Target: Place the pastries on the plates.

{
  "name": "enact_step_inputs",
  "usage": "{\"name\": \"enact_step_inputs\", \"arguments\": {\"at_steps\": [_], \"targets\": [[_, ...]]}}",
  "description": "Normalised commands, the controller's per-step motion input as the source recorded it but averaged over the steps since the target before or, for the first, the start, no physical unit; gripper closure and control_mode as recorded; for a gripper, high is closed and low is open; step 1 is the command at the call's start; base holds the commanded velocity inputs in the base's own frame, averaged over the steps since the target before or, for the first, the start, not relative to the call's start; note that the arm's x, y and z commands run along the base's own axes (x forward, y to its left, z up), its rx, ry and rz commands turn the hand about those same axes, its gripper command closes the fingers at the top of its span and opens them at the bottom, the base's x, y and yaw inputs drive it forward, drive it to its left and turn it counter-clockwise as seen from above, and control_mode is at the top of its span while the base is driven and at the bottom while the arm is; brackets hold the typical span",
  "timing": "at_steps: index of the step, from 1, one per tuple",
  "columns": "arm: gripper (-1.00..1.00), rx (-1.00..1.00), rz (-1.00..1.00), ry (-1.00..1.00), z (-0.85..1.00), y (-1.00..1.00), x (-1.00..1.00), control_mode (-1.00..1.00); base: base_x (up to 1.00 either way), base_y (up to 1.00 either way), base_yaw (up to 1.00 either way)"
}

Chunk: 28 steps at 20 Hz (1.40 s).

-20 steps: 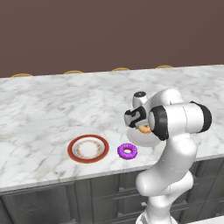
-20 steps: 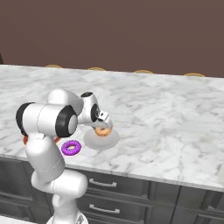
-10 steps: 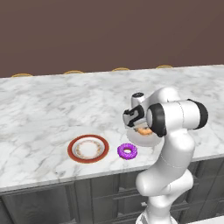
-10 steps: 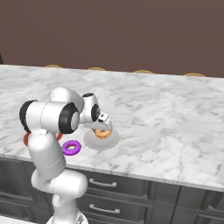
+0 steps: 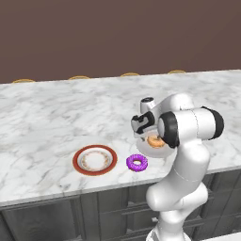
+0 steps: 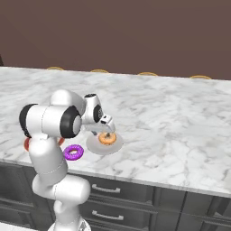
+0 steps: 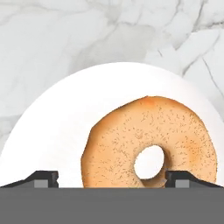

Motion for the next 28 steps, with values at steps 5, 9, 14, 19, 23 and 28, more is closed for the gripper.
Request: {"name": "enact_step_inputs", "arguments": {"at_steps": [5, 9, 14, 19, 23, 28], "targets": [[-1.00, -0.01, 0.01, 0.00, 0.41, 0.48, -0.43, -1.00, 0.00, 0.00, 0.00], [-1.00, 0.00, 0.00, 0.18, 0.23, 0.57, -0.39, -1.00, 0.00, 0.00, 0.00], [-1.00, 0.00, 0.01, 0.25, 0.02, 0.47, -0.26, -1.00, 0.00, 0.00, 0.00], [-1.00, 0.00, 0.06, 0.15, 0.00, 0.55, -0.39, -1.00, 0.00, 0.00, 0.00], [-1.00, 0.00, 0.03, 0.00, 0.00, 0.41, -0.51, -1.00, 0.00, 0.00, 0.00], [-1.00, 0.00, 0.00, 0.01, -0.01, 0.19, -0.38, -1.00, 0.00, 0.00, 0.00]]}}
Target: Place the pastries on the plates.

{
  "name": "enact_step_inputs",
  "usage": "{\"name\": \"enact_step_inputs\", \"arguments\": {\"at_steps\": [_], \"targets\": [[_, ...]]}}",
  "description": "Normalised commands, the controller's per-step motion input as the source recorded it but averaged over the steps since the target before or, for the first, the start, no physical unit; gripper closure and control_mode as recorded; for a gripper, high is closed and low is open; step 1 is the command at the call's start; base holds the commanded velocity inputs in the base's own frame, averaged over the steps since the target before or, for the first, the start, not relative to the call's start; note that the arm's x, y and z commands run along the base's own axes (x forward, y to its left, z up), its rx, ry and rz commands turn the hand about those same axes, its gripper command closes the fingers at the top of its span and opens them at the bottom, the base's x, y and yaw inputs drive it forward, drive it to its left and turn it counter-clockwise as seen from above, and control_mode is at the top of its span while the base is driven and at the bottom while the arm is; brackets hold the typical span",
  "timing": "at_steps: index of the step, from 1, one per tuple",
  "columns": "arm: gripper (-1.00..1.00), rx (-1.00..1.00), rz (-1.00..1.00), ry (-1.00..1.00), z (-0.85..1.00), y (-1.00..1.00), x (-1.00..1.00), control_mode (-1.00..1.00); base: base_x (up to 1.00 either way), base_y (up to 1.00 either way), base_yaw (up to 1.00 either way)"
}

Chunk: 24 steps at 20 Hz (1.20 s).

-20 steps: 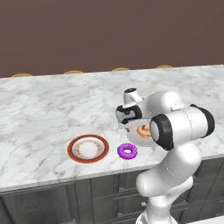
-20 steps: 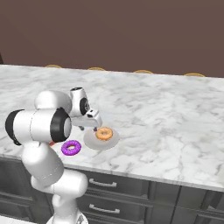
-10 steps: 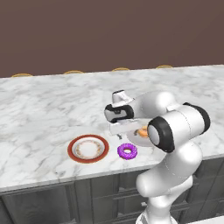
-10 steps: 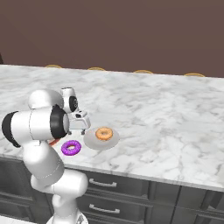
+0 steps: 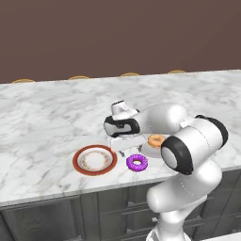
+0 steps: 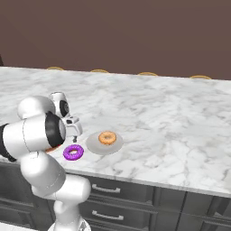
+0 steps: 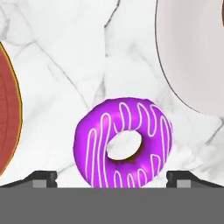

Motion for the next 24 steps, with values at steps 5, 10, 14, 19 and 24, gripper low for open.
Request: {"name": "enact_step_inputs", "arguments": {"at_steps": [5, 10, 14, 19, 24], "targets": [[-1.00, 0.00, 0.00, 0.05, -0.21, 0.01, -0.03, -1.00, 0.00, 0.00, 0.00], [-1.00, 0.00, 0.00, 0.04, -0.30, 0.13, 0.00, -1.00, 0.00, 0.00, 0.00], [-1.00, 0.00, 0.00, 0.02, -0.19, 0.19, -0.03, -1.00, 0.00, 0.00, 0.00], [-1.00, 0.00, 0.00, 0.01, -0.11, 0.00, -0.12, -1.00, 0.00, 0.00, 0.00], [-1.00, 0.00, 0.00, 0.03, -0.23, 0.00, -0.29, -1.00, 0.00, 0.00, 0.00]]}}
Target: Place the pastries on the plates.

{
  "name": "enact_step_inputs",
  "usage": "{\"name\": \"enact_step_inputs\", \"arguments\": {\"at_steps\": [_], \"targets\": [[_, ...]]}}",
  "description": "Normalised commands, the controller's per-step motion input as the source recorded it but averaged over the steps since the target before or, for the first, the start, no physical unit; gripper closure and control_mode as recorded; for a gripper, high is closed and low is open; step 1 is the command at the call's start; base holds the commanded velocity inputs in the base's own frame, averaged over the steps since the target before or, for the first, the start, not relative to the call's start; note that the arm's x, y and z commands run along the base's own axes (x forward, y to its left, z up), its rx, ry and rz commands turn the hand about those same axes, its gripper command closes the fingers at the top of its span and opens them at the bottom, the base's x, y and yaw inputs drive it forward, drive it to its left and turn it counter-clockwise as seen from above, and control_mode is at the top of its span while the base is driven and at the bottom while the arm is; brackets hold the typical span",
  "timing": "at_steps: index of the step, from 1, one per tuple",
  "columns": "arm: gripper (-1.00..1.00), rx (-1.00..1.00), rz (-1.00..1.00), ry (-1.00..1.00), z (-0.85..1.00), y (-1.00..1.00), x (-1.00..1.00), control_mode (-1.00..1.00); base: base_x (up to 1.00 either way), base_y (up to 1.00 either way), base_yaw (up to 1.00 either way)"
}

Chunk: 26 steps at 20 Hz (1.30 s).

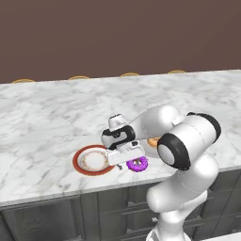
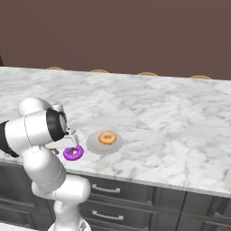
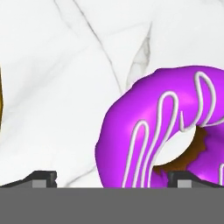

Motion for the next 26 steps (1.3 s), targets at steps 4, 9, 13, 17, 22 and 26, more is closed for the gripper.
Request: {"name": "enact_step_inputs", "arguments": {"at_steps": [4, 9, 13, 17, 22, 26], "targets": [[-1.00, 0.00, 0.00, 0.01, -0.21, 0.00, -0.07, -1.00, 0.00, 0.00, 0.00], [-1.00, 0.00, 0.07, 0.00, -0.34, 0.00, 0.06, -1.00, 0.00, 0.00, 0.00], [-1.00, 0.00, 0.19, -0.04, -0.62, 0.00, 0.14, -1.00, 0.00, 0.00, 0.00], [1.00, 0.00, 0.15, -0.12, -0.44, 0.00, 0.01, -1.00, 0.00, 0.00, 0.00], [1.00, 0.03, 0.10, 0.00, -0.60, -0.13, 0.03, -1.00, 0.00, 0.00, 0.00], [1.00, 0.07, 0.05, 0.00, -0.11, -0.29, 0.00, -1.00, 0.00, 0.00, 0.00]]}}
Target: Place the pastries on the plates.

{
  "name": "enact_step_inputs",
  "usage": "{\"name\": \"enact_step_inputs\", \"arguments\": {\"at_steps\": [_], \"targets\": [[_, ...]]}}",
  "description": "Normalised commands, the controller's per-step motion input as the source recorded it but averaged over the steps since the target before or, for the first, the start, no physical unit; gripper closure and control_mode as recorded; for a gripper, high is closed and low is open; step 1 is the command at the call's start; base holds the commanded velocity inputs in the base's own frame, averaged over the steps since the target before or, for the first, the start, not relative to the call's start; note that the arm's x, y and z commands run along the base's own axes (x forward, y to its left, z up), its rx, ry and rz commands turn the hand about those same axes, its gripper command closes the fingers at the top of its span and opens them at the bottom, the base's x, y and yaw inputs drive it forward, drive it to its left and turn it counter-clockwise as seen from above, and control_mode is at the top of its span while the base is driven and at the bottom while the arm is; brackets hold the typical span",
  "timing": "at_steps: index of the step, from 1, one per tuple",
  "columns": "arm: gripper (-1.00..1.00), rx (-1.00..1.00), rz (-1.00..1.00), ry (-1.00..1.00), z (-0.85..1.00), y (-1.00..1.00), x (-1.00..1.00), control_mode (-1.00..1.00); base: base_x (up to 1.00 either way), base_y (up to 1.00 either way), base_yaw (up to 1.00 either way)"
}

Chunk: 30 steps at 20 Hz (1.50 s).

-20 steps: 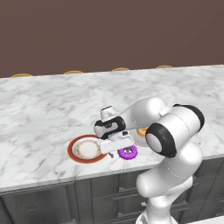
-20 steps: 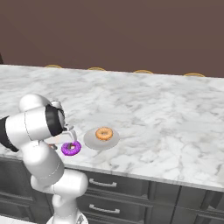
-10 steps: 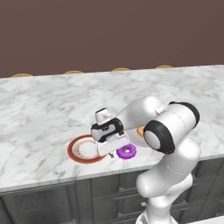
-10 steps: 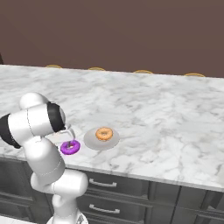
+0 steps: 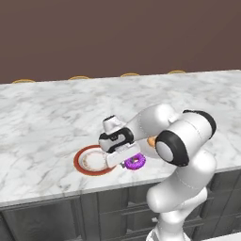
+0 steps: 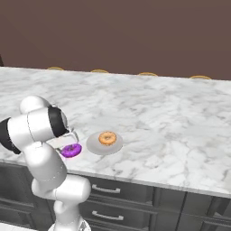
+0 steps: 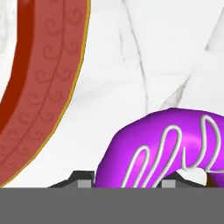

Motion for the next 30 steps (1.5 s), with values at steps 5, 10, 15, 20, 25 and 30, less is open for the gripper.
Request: {"name": "enact_step_inputs", "arguments": {"at_steps": [5, 10, 15, 20, 25, 30], "targets": [[1.00, 0.15, 0.03, 0.00, 0.51, -0.12, 0.00, -1.00, 0.00, 0.00, 0.00], [1.00, 0.15, 0.04, 0.01, 0.67, 0.14, 0.00, -1.00, 0.00, 0.00, 0.00], [1.00, 0.12, 0.04, 0.01, 0.44, 0.45, 0.00, -1.00, 0.00, 0.00, 0.00], [1.00, 0.05, 0.04, 0.04, 0.06, 0.66, 0.21, -1.00, 0.00, 0.00, 0.00], [1.00, 0.00, 0.02, 0.01, -0.10, 0.76, 0.36, -1.00, 0.00, 0.00, 0.00], [1.00, 0.00, 0.01, 0.00, -0.15, 0.56, 0.28, -1.00, 0.00, 0.00, 0.00]]}}
